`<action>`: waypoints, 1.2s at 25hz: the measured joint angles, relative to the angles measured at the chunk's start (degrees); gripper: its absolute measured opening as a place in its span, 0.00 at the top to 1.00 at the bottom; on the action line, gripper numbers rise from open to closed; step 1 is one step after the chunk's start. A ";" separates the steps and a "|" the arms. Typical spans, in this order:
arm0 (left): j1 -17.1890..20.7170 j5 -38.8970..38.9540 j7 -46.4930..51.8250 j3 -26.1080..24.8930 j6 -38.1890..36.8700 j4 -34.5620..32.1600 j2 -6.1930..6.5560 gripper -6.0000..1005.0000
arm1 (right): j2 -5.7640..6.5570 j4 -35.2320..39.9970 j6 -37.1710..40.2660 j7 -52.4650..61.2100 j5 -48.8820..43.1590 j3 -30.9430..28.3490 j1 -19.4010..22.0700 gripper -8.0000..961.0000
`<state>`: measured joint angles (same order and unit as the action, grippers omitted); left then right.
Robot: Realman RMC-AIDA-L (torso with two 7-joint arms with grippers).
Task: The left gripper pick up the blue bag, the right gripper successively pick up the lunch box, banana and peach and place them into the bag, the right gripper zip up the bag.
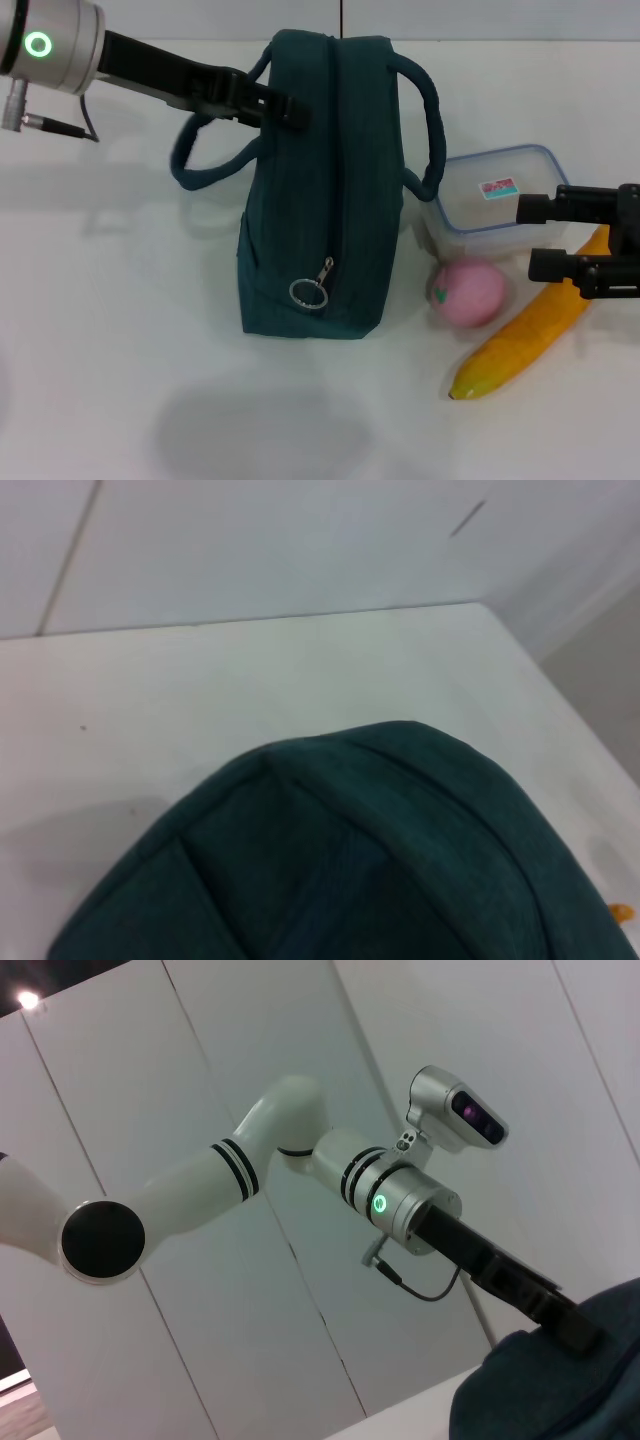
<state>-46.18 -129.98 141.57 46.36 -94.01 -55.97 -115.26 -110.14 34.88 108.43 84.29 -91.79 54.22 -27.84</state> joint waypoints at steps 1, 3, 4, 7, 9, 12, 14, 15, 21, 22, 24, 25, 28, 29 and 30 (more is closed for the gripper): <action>-0.22 -0.43 0.01 0.03 0.23 0.00 0.03 0.23 | 0.02 -0.01 -0.04 0.00 -0.01 0.00 0.14 0.24; -0.42 -0.80 -0.10 0.07 0.44 0.00 0.15 0.24 | 0.09 -0.05 -0.06 0.00 -0.05 0.01 0.43 0.24; -0.48 -0.92 -0.12 0.10 0.49 0.00 0.26 0.24 | 0.12 -0.07 -0.06 0.01 -0.08 0.08 0.59 0.24; -0.53 -1.17 0.08 0.11 0.55 0.00 0.50 0.28 | 0.15 -0.15 -0.03 0.25 -0.13 0.36 1.02 0.24; -0.44 -1.18 0.14 -0.04 0.63 0.00 0.52 0.35 | 0.15 -0.34 0.07 0.36 -0.14 0.39 1.35 0.24; -0.16 -1.18 0.25 -0.29 0.76 0.01 0.56 0.45 | 0.08 -1.26 0.07 0.40 -0.15 0.10 1.55 0.24; -0.06 -1.18 0.34 -0.29 0.81 0.00 0.59 0.51 | 0.07 -2.15 0.01 0.40 -0.15 0.06 1.56 0.24; 0.01 -1.19 0.37 -0.16 0.82 0.00 0.59 0.53 | 0.10 -2.90 0.02 0.41 -0.13 0.05 1.56 0.24; 0.17 -1.23 0.37 0.13 0.71 0.26 0.20 0.70 | -0.33 -6.12 -0.37 0.94 0.56 -4.33 1.55 0.24; 0.18 -1.23 0.29 0.16 0.68 0.30 0.12 0.74 | -0.41 -7.76 -0.84 1.33 0.59 -6.47 1.44 0.24; 0.27 -1.23 0.10 0.20 0.66 0.36 0.00 0.82 | -0.45 -11.81 -3.69 2.66 0.61 -11.21 1.31 0.24; 0.35 -1.23 0.06 0.21 0.67 0.37 -0.01 0.85 | -0.45 -11.81 -3.69 2.66 0.61 -11.21 1.31 0.24; 0.92 -1.24 -0.19 0.21 0.73 0.08 -0.03 0.91 | -0.48 -17.84 -15.27 7.71 0.64 -17.70 1.96 0.24; 0.92 -1.24 -0.19 0.21 0.73 0.08 -0.03 0.92 | -0.59 -18.54 -17.28 8.50 0.65 -18.67 2.34 0.24; 0.99 -1.24 -0.42 0.22 0.72 0.08 -0.04 0.94 | -0.71 -19.14 -19.23 9.12 0.65 -19.51 2.69 0.24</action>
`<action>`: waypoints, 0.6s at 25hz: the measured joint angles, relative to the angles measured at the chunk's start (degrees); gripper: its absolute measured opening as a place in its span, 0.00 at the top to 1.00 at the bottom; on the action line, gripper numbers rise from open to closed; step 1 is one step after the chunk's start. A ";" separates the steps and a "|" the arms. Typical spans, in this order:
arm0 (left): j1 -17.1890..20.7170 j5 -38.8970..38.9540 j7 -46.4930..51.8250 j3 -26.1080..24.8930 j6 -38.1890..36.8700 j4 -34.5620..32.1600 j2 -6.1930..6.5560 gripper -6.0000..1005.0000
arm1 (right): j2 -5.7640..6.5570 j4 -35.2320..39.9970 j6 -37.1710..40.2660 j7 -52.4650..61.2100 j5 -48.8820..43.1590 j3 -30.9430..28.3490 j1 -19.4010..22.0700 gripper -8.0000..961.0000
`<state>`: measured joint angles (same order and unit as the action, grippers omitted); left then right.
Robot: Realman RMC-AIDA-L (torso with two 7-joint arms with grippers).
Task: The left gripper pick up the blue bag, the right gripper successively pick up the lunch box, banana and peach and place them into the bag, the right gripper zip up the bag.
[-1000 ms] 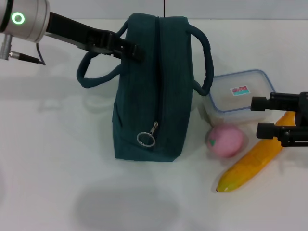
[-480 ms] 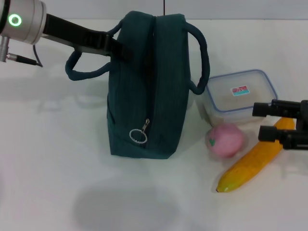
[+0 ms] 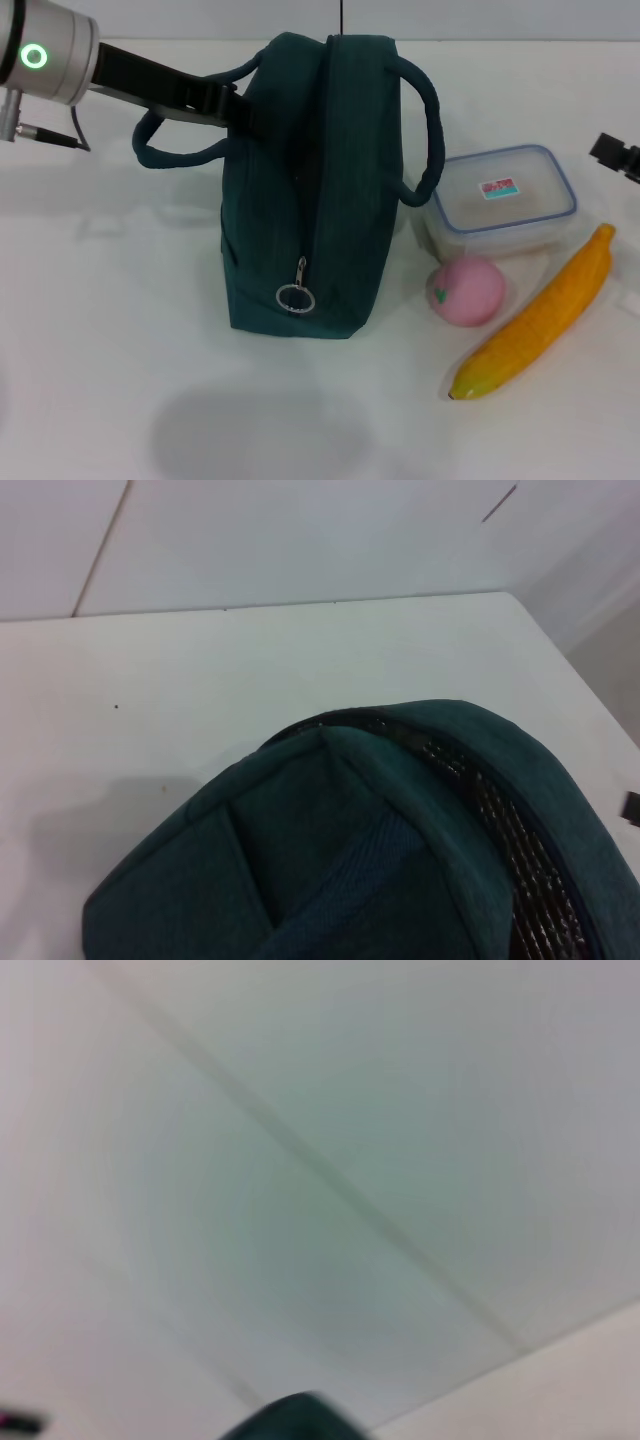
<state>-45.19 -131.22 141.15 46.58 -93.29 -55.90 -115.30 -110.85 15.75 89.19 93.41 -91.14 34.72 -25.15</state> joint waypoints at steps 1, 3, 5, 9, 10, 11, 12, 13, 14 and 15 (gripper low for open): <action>0.05 0.00 -0.20 0.00 -0.05 0.02 -0.01 0.95 | -0.31 -0.47 -1.65 0.25 0.01 -1.01 0.50 0.24; 0.22 0.00 -0.43 0.09 -0.16 0.13 -0.01 0.95 | -1.20 -1.16 -4.48 0.33 0.02 -2.51 1.37 0.24; 0.52 0.00 -0.62 0.51 -0.24 0.15 -0.04 0.95 | -2.09 -1.37 -6.70 0.34 0.01 -2.98 1.81 0.24; 0.82 -0.01 -1.27 1.38 -0.23 0.03 -0.47 0.95 | -3.17 -1.47 -9.96 0.34 -0.12 -3.06 1.90 0.24; 0.82 -0.04 -1.70 1.45 -0.23 0.09 -0.67 0.95 | -3.39 -1.49 -10.82 0.28 -0.12 -3.06 1.90 0.24; 0.82 -0.04 -1.70 1.45 -0.23 0.09 -0.67 0.95 | -3.56 -1.50 -11.70 0.21 -0.12 -3.05 1.86 0.24; 0.82 -0.04 -1.86 1.45 -0.23 0.16 -0.72 0.95 | -3.66 -1.51 -12.61 0.17 -0.12 -3.04 1.78 0.25; 0.83 -0.04 -1.94 1.45 -0.24 0.20 -0.74 0.95 | -3.77 -1.52 -13.64 0.11 -0.11 -3.02 1.68 0.25; 0.87 -0.04 -2.02 1.47 -0.25 0.21 -0.76 0.95 | -3.88 -1.52 -14.64 0.08 -0.11 -2.98 1.53 0.25; 0.93 -0.04 -2.12 1.47 -0.26 0.22 -0.76 0.95 | -3.96 -1.53 -15.36 0.07 -0.11 -2.95 1.38 0.26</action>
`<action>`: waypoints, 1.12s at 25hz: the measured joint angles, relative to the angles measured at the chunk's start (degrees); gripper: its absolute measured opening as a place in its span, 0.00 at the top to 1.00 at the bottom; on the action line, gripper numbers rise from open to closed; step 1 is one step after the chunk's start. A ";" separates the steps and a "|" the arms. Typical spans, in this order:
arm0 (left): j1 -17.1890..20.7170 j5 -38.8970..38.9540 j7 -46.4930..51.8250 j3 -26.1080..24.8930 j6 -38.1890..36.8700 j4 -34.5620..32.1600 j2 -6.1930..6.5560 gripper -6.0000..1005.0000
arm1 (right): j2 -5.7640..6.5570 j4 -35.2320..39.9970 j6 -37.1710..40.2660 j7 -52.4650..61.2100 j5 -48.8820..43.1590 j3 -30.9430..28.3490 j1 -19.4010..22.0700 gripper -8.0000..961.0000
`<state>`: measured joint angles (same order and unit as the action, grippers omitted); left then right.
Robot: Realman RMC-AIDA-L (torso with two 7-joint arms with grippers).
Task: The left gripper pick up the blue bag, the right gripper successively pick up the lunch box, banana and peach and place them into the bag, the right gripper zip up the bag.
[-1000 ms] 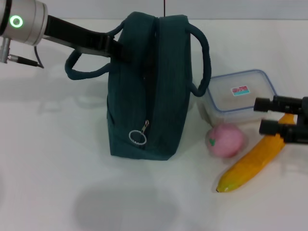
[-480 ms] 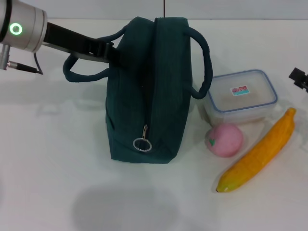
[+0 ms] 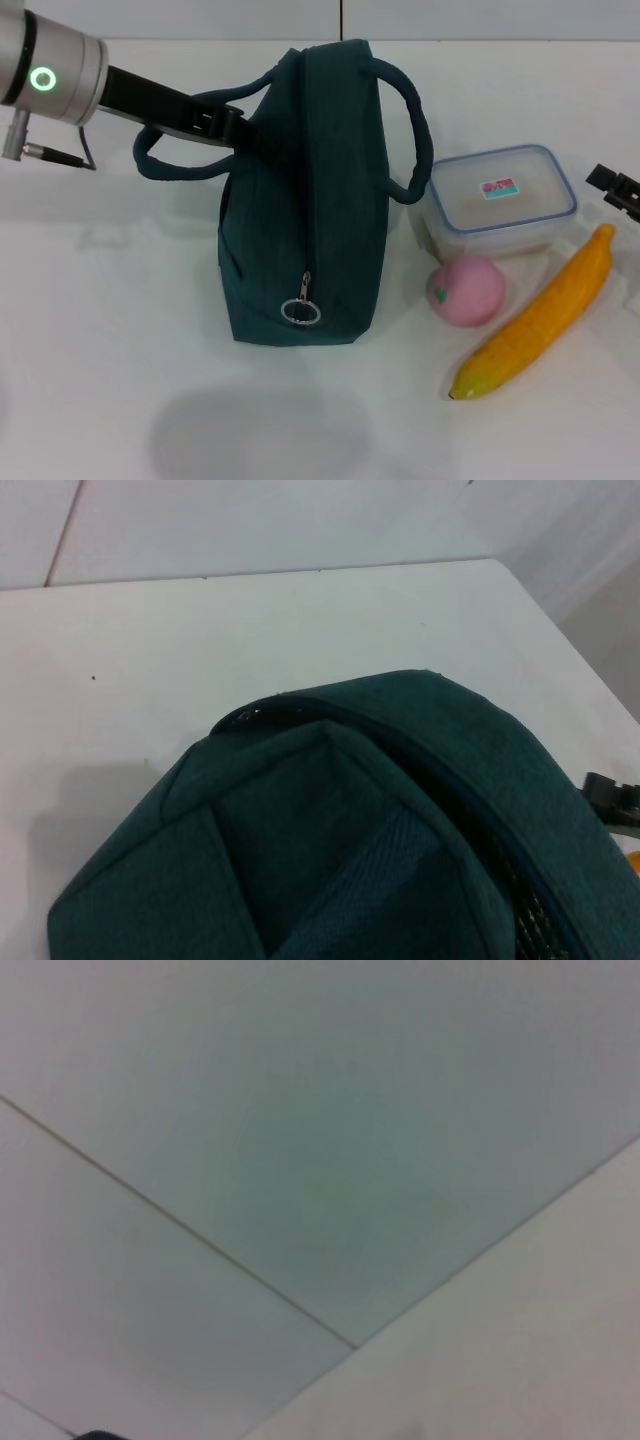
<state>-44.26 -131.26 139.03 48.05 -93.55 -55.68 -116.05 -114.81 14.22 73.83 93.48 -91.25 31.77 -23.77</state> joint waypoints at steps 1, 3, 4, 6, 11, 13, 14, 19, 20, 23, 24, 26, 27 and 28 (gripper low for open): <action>0.09 0.00 -0.11 0.01 0.00 0.01 0.00 0.95 | -0.07 -0.01 -0.50 0.00 0.00 0.04 -0.13 0.26; 0.34 0.00 -0.28 0.02 0.02 0.01 0.00 0.95 | -0.26 -0.03 -1.36 -0.05 0.01 0.15 -0.58 0.27; 0.46 0.00 -0.34 0.02 0.03 0.00 0.00 0.95 | -0.33 -0.03 -1.57 -0.06 0.01 0.23 -0.94 0.27; 0.57 0.00 -0.42 0.02 0.03 -0.05 0.00 0.95 | -0.37 -0.11 -1.97 -0.05 -0.02 0.28 -1.43 0.28; 0.59 0.20 -0.86 0.03 0.04 -0.27 -0.02 0.95 | -0.41 -1.50 -4.12 0.00 -0.36 0.29 -3.41 0.30; 0.58 0.25 -1.07 0.03 0.06 -0.27 -0.03 0.95 | -0.42 -2.14 -4.59 0.02 -0.48 0.68 -4.29 0.31; 0.59 0.29 -1.20 0.02 0.08 -0.25 -0.04 0.95 | -0.42 -2.21 -4.60 0.04 -0.49 0.78 -4.44 0.31; 0.59 0.33 -1.40 0.02 0.19 -0.01 -0.05 0.95 | -0.42 -2.46 -4.64 0.31 -0.46 1.11 -4.93 0.33; 0.64 0.33 -1.41 0.02 0.20 -0.01 -0.05 0.95 | -0.42 -2.60 -4.58 0.34 -0.38 1.09 -4.94 0.33; 0.95 0.32 -1.40 0.02 0.22 -0.02 -0.05 0.95 | -0.42 -2.95 -3.98 0.34 -0.09 0.69 -4.76 0.34; 1.08 0.33 -1.40 0.02 0.22 -0.07 -0.08 0.95 | -0.42 -2.96 -3.68 0.34 -0.02 0.52 -4.64 0.37; 1.17 0.48 -1.40 0.02 0.22 -0.21 -0.14 0.95 | -0.42 -2.97 -3.29 0.35 0.12 0.35 -4.51 0.42; 1.17 0.50 -1.40 0.02 0.22 -0.21 -0.15 0.95 | -0.42 -2.99 -3.23 0.36 0.15 0.34 -4.50 0.45; 1.15 0.54 -1.40 0.02 0.22 -0.24 -0.17 0.95 | -0.42 -3.04 -3.14 0.38 0.18 0.33 -4.50 0.47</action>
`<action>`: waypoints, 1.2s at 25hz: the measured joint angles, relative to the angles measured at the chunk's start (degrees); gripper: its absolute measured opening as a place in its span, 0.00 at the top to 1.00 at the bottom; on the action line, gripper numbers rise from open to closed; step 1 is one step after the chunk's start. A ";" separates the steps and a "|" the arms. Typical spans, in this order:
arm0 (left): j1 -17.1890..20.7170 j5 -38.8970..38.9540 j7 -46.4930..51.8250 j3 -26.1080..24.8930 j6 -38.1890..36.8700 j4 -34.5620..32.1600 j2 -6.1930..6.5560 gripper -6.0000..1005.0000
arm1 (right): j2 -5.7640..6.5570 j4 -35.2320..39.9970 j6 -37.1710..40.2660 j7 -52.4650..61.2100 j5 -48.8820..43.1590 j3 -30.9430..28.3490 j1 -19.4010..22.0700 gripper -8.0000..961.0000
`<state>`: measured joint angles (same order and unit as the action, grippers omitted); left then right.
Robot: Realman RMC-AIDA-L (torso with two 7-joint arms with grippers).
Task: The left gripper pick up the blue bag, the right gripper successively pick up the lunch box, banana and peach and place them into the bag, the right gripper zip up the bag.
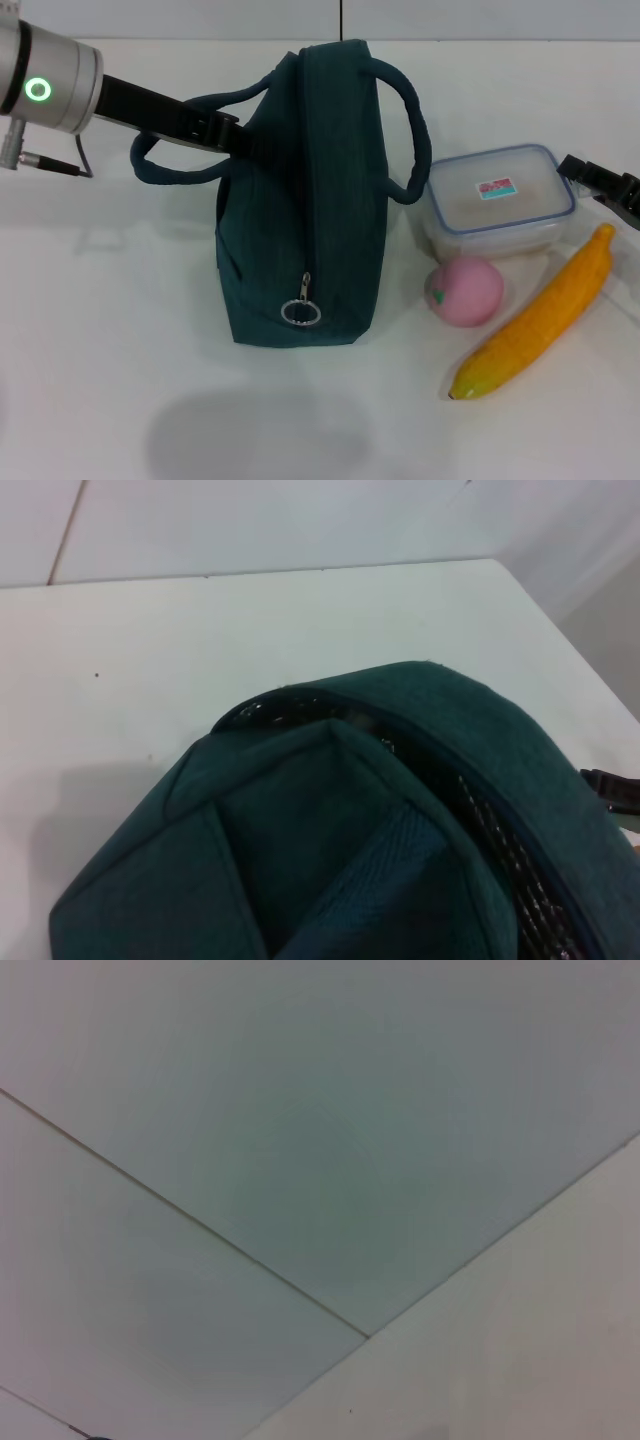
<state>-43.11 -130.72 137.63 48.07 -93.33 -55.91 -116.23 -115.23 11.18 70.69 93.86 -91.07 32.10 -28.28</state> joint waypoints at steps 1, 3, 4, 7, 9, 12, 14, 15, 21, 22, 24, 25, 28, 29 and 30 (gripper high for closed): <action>-0.03 0.02 0.00 0.00 0.00 -0.02 -0.02 0.95 | 0.00 -0.10 0.11 0.02 0.02 0.00 0.00 0.50; -0.14 0.03 0.00 0.00 0.00 -0.03 -0.06 0.95 | -0.02 -0.47 0.30 0.03 0.02 0.01 -0.13 0.55; -0.18 0.03 0.00 0.00 -0.01 -0.04 -0.08 0.95 | -0.04 -0.70 0.33 0.03 0.02 0.01 -0.23 0.57; -0.28 0.03 0.00 0.00 0.00 -0.06 -0.21 0.95 | -0.06 -0.86 0.34 0.36 0.02 -0.01 -0.38 0.68; -0.30 0.03 0.00 0.00 -0.01 -0.07 -0.25 0.95 | -0.07 -0.88 0.34 1.25 0.02 -0.01 -0.44 0.76; -0.31 0.03 0.00 0.00 -0.01 -0.08 -0.24 0.95 | -0.09 -0.87 0.34 2.92 0.07 -0.02 -0.40 0.83; -0.31 0.03 0.00 0.00 -0.01 -0.07 -0.24 0.95 | -0.09 -0.87 0.39 3.57 0.56 -0.02 -0.27 0.87; -0.31 0.03 0.00 0.00 -0.01 -0.07 -0.25 0.95 | -0.09 -0.86 0.53 3.71 0.93 -0.04 -0.17 0.87; -0.25 0.03 0.00 0.00 -0.01 -0.07 -0.30 0.95 | -0.09 -1.12 2.68 5.03 2.58 -0.12 0.45 0.89; -0.25 0.03 0.00 0.00 -0.01 -0.08 -0.31 0.95 | -0.09 -1.19 2.82 5.59 2.70 -0.12 0.48 0.89; -0.23 0.03 0.00 0.00 -0.01 -0.07 -0.32 0.95 | -0.09 -1.41 3.02 8.00 2.76 -0.11 0.50 0.89; -0.23 0.03 0.00 0.00 -0.01 -0.07 -0.32 0.95 | -0.09 -1.44 3.04 8.90 2.77 -0.11 0.50 0.89; -0.24 0.03 -0.24 0.01 0.01 -0.08 -0.39 0.95 | -0.14 -1.58 3.07 12.16 2.82 -0.11 0.59 0.89; -0.25 0.03 -0.38 0.00 0.02 -0.08 -0.43 0.95 | -0.14 -1.70 3.07 13.18 2.92 -0.10 0.62 0.89; -0.26 0.03 -0.47 0.00 0.03 -0.07 -0.46 0.95 | -0.15 -1.89 3.07 14.08 3.11 -0.10 0.64 0.89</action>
<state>-43.37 -130.69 137.16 48.08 -93.31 -55.99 -116.69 -115.37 9.28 73.76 107.94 -87.96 32.00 -27.64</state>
